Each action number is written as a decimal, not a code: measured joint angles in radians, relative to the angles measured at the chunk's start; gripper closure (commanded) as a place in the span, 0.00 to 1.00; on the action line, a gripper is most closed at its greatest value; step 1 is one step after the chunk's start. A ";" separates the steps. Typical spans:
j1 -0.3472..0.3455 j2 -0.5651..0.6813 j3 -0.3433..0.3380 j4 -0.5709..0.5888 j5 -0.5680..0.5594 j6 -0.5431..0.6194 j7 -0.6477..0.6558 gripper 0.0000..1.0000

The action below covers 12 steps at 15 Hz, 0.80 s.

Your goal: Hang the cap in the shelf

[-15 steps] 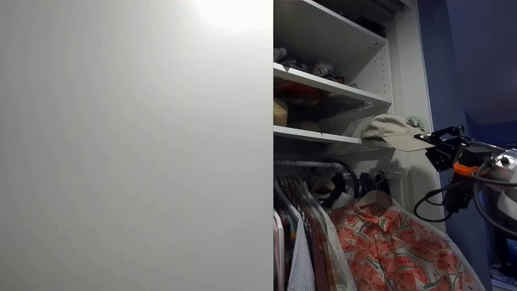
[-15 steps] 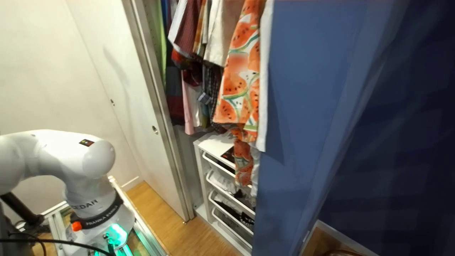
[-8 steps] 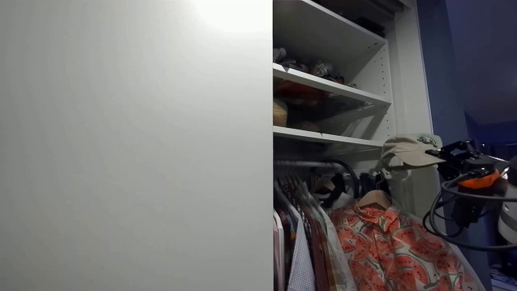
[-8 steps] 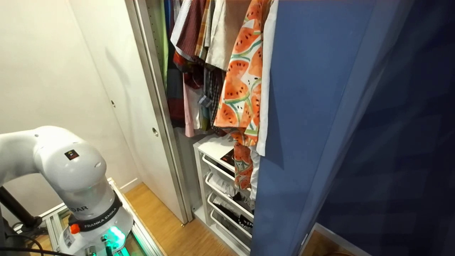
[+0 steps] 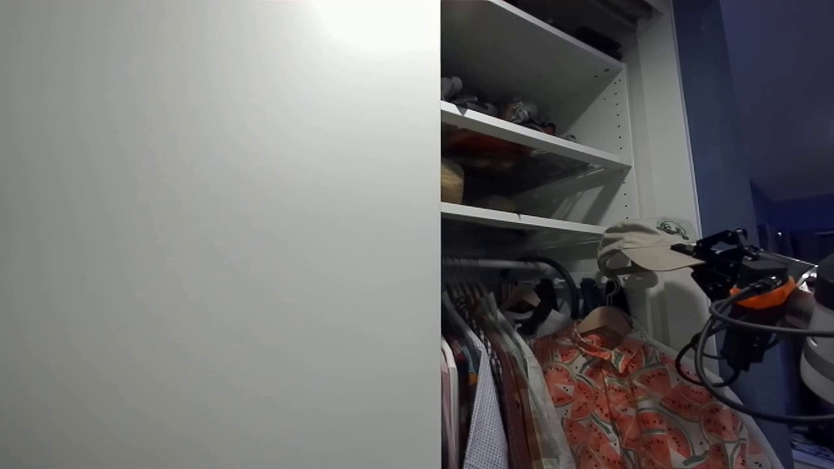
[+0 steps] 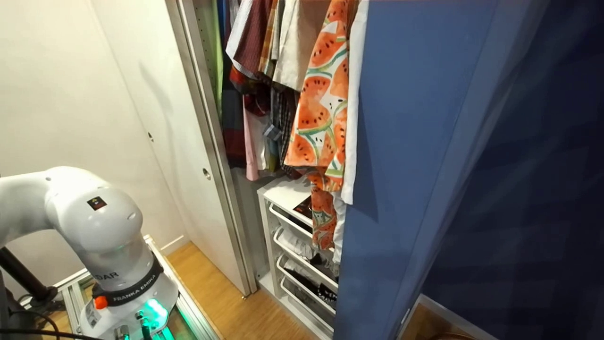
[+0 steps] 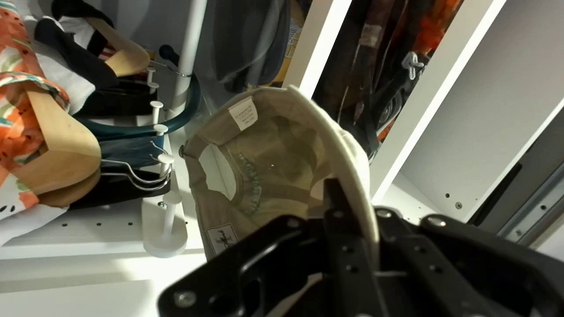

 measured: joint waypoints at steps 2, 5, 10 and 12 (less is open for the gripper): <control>0.059 0.000 -0.019 0.001 -0.048 0.005 0.000 0.95; 0.147 -0.002 -0.056 0.002 -0.100 0.019 -0.005 0.95; 0.161 -0.004 -0.062 0.002 -0.102 0.023 -0.013 0.99; 0.161 -0.004 -0.062 0.002 -0.102 0.023 -0.013 0.99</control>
